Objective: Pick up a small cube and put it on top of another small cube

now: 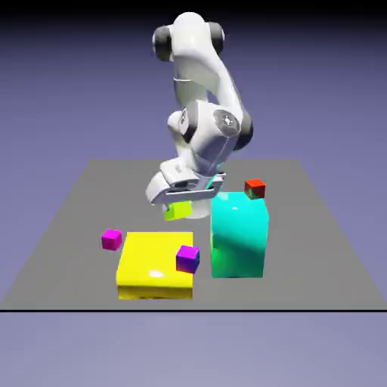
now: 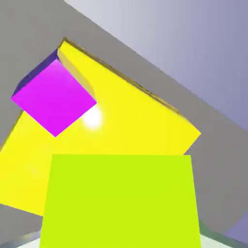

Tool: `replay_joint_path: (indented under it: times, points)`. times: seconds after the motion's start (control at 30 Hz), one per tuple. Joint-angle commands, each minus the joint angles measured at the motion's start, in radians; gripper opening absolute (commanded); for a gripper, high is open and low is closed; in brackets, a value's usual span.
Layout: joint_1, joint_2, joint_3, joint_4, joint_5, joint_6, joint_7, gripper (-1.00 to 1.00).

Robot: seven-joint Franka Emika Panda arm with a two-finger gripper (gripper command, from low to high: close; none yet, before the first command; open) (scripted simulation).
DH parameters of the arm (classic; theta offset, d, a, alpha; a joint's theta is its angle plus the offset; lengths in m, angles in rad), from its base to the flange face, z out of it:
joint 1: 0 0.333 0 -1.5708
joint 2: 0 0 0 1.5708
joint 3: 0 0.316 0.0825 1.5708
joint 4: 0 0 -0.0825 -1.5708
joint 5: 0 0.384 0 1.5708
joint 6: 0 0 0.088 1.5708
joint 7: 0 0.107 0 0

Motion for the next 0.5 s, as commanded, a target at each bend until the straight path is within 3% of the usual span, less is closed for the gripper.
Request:
replay_joint_path:
  times: [0.0, 0.47]
  points:
    - [0.013, 0.015, -0.036, 0.007, 0.016, -0.011, 0.003, -1.0]
    - [0.182, 0.222, -0.544, 0.102, 0.267, -0.167, 0.036, -1.0]
